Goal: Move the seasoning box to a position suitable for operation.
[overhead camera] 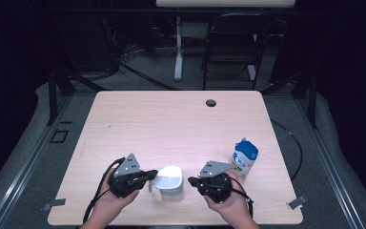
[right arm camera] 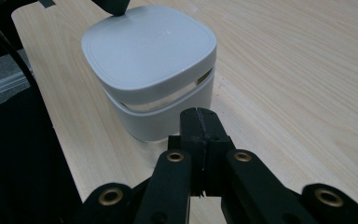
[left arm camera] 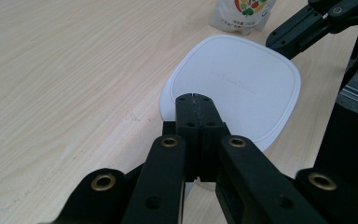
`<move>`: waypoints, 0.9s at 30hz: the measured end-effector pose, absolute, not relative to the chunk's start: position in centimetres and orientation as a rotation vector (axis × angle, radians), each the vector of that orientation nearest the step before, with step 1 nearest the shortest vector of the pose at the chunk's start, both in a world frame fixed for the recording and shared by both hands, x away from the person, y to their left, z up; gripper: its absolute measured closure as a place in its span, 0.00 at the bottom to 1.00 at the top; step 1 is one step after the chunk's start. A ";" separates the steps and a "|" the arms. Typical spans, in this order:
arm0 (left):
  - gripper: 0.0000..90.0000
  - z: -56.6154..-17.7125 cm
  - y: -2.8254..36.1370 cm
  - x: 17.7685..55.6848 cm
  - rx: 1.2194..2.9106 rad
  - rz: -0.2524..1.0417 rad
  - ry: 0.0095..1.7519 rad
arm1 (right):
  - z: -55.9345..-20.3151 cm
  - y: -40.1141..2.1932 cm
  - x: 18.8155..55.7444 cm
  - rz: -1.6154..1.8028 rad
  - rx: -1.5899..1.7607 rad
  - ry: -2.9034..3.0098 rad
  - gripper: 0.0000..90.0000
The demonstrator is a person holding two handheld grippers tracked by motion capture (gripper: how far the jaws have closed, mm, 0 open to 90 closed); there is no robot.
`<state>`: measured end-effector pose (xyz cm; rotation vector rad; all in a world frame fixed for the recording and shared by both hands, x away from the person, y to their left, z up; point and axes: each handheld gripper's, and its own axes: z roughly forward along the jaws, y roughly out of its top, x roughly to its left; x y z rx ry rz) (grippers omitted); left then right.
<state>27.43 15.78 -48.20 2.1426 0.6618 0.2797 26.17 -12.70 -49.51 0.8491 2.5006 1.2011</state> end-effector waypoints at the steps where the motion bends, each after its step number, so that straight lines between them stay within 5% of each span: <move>1: 1.00 -48.2 15.8 27.4 2.142 0.279 0.664 | -49.5 -12.6 26.2 1.205 0.843 2.504 1.00; 27: 1.00 -48.2 16.2 27.4 2.145 0.303 0.690 | -49.5 -10.9 25.6 1.250 0.790 2.517 1.00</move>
